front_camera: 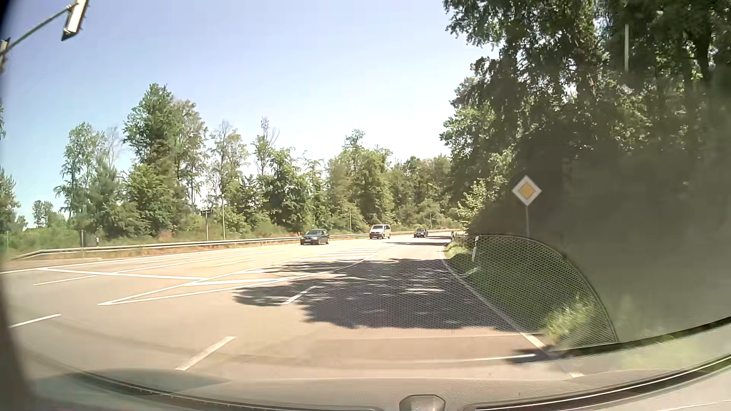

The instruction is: Follow the waypoints while adhering to traffic rules and regulations

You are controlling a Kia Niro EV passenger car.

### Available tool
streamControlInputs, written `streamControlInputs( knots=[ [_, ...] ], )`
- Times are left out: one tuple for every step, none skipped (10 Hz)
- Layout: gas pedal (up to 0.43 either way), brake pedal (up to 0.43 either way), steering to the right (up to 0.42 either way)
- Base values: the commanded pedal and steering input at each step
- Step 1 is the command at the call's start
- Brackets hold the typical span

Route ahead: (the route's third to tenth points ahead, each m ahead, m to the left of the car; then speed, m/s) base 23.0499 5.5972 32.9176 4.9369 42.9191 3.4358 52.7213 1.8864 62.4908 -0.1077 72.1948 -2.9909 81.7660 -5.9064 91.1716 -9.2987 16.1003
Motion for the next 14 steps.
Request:
streamControlInputs(
  knots=[
    [0.047,0.030,0.017],
    [0.047,0.030,0.016],
    [0.047,0.030,0.016],
    [0.047,0.030,0.017],
    [0.047,0.030,0.016],
    [0.047,0.030,0.016],
    [0.047,0.030,0.017],
    [0.047,0.030,0.017],
    [0.047,0.030,0.017],
    [0.047,0.030,0.017],
    [0.047,0.030,0.017],
    [0.047,0.030,0.017],
    [0.047,0.030,0.017],
    [0.047,0.030,0.017]
  ],
)
